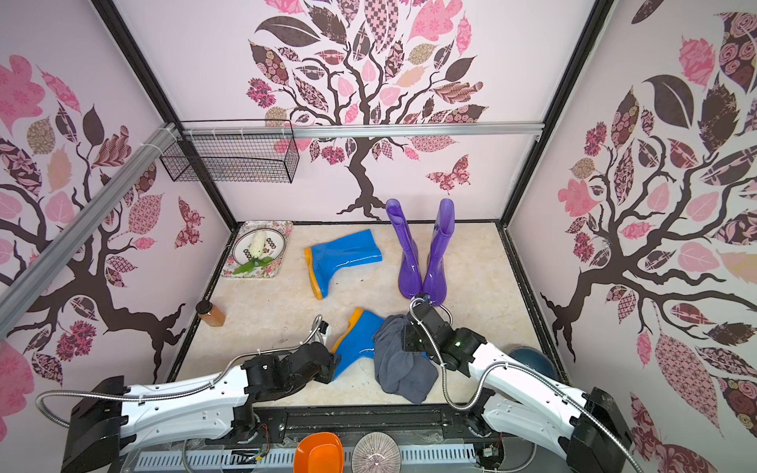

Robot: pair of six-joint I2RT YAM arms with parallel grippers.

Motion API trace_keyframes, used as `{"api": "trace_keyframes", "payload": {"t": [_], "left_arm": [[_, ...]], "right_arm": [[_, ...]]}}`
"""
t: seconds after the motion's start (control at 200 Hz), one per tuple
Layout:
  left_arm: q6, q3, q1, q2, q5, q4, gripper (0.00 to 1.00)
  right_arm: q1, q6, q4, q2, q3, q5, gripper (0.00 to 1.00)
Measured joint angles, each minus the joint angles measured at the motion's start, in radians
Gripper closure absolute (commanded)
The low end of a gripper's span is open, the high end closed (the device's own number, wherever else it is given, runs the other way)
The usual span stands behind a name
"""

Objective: Wipe the rubber boots with a cloth
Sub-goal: Wipe the dirt off the rubber boot.

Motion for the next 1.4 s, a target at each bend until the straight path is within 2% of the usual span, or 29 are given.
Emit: {"api": "trace_keyframes", "payload": {"t": [0.06, 0.14, 0.3, 0.365, 0.545, 0.675, 0.79, 0.86, 0.955, 1.035, 1.105, 1.23, 1.4], "left_arm": [[-0.005, -0.01, 0.0, -0.013, 0.015, -0.002, 0.65], [-0.011, -0.018, -0.001, -0.032, 0.022, -0.006, 0.8], [-0.005, -0.059, -0.003, -0.097, 0.016, 0.002, 0.87], [-0.005, -0.07, -0.003, -0.109, 0.016, 0.013, 0.93], [-0.003, -0.085, -0.005, -0.098, 0.028, 0.058, 0.98], [-0.004, -0.085, -0.01, -0.079, 0.031, 0.083, 1.0], [-0.017, -0.09, -0.009, -0.072, 0.016, 0.098, 1.0], [-0.027, -0.091, -0.01, -0.066, 0.014, 0.112, 1.0], [-0.024, -0.105, -0.012, -0.064, 0.022, 0.145, 1.0], [-0.013, -0.115, -0.015, -0.061, 0.026, 0.171, 1.0], [-0.004, -0.12, -0.015, -0.054, 0.026, 0.191, 1.0], [0.008, -0.127, -0.015, -0.049, 0.027, 0.211, 1.0], [0.012, -0.148, -0.014, -0.078, 0.024, 0.22, 1.0]], "right_arm": [[-0.001, 0.011, 0.016, 0.016, -0.031, 0.007, 1.0], [-0.001, 0.027, 0.035, 0.068, -0.076, 0.005, 1.0], [0.004, 0.02, 0.154, 0.149, -0.132, -0.11, 1.0], [0.028, 0.005, 0.209, 0.204, -0.108, -0.154, 1.0], [0.132, -0.021, 0.348, 0.402, 0.055, -0.278, 1.0], [0.184, -0.021, 0.446, 0.527, 0.165, -0.356, 1.0], [0.169, -0.021, 0.447, 0.581, 0.213, -0.365, 1.0], [0.129, 0.003, 0.477, 0.581, 0.189, -0.381, 1.0], [0.006, 0.031, 0.553, 0.567, 0.088, -0.41, 1.0], [-0.099, -0.008, 0.505, 0.571, 0.072, -0.37, 1.0], [-0.135, -0.048, 0.451, 0.572, 0.104, -0.338, 1.0], [-0.108, -0.087, 0.441, 0.578, 0.164, -0.356, 1.0], [0.057, -0.14, 0.435, 0.605, 0.27, -0.334, 1.0]]}}
